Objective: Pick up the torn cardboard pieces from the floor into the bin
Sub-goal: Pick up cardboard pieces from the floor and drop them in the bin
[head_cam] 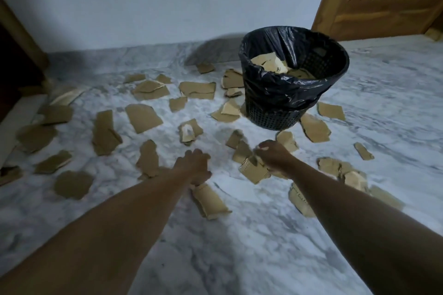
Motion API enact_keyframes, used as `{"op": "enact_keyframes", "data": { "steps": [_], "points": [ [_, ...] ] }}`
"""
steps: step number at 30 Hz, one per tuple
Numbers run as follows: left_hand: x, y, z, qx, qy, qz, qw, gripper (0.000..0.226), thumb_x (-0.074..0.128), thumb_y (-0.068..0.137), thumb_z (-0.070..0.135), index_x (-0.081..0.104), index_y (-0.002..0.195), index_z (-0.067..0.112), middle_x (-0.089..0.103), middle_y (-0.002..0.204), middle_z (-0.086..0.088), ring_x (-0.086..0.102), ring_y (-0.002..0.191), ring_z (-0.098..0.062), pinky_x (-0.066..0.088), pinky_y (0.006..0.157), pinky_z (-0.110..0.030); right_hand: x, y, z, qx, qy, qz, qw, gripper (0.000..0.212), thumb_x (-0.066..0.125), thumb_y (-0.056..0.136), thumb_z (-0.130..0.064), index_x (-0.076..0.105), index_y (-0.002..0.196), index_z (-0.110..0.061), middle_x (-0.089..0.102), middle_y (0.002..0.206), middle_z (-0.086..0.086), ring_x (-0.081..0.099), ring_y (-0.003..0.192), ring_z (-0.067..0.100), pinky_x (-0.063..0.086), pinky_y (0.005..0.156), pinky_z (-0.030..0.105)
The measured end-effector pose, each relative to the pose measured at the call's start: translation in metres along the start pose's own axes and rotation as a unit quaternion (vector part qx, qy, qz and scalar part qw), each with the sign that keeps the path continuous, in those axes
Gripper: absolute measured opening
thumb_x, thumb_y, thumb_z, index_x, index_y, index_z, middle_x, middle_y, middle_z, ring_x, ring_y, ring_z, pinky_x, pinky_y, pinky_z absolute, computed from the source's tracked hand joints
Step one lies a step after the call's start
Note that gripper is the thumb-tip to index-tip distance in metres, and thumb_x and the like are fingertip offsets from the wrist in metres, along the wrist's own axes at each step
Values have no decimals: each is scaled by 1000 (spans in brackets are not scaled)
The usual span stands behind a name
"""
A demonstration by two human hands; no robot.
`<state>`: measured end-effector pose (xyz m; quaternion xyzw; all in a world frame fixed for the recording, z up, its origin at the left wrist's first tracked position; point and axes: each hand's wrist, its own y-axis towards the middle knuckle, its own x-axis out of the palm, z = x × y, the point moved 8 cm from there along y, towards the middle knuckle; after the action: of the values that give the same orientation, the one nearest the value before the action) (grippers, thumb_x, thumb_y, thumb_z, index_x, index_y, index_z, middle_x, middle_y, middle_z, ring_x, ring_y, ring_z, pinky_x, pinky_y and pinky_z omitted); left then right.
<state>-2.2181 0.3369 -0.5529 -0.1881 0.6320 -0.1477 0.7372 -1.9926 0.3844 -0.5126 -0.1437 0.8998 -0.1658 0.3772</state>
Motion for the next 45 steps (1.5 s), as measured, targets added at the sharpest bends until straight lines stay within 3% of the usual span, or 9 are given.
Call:
{"op": "enact_keyframes", "data": {
  "steps": [3,6,11,17,24,28,33,39,45],
  "points": [
    [43,-14,-31,0,54,-58,997,57,47,99,37,29,152,27,28,155,-8,38,133,-36,37,108,-47,71,-33,-23,-98,-301,-143,938,47,54,101,-32,50,143,-11,45,151,12,47,134,29,41,107,37],
    [43,-34,-32,20,74,28,997,42,43,98,26,44,140,28,42,142,-4,46,122,-32,43,98,-45,129,-60,-28,-110,-386,-209,892,50,55,101,-34,45,147,-15,44,151,11,46,135,29,40,107,39],
    [38,-52,-35,18,-19,131,991,40,51,96,45,49,126,19,50,121,-5,56,109,-31,46,90,-46,159,-86,-14,-9,-318,-48,947,62,66,91,-40,39,142,-18,38,139,9,40,127,33,45,97,45],
    [34,-53,-51,-84,-59,9,995,74,75,82,33,34,142,18,48,134,-11,46,123,-33,46,95,-45,158,-113,39,155,-46,12,987,59,73,74,-35,43,119,-13,61,112,10,63,102,28,53,74,36],
    [22,-44,-59,-73,-31,-29,996,48,45,99,41,41,139,14,32,145,-11,29,135,-34,26,107,-55,165,-117,10,139,-117,-35,983,71,51,77,-62,49,129,-14,48,129,11,50,122,35,44,100,44],
    [-5,-37,-114,-135,-63,-21,989,58,58,90,44,44,138,15,35,140,-11,34,126,-35,33,98,-54,185,-104,-27,67,-252,-78,962,36,57,93,-37,54,123,-18,44,127,8,46,119,32,41,99,51],
    [-12,-21,-183,-199,-97,-36,974,50,39,99,44,42,140,14,34,139,-12,31,127,-32,28,106,-44,231,-72,-97,-22,-182,-95,979,14,65,91,-42,61,96,-29,48,120,5,50,115,29,46,96,50],
    [-9,-2,-195,-217,-125,-4,968,55,60,91,42,44,138,19,31,139,-9,34,123,-32,39,98,-43,273,-43,-142,-4,-226,-98,969,50,63,90,-50,56,121,-12,39,127,8,41,116,31,43,97,47],
    [-18,32,-193,-219,-239,6,946,86,71,85,22,18,152,9,42,142,-18,45,128,-37,38,101,-47,290,-26,-143,23,-312,-74,947,37,65,88,-28,54,122,-17,47,124,8,47,117,30,41,99,52]
  ]
}}
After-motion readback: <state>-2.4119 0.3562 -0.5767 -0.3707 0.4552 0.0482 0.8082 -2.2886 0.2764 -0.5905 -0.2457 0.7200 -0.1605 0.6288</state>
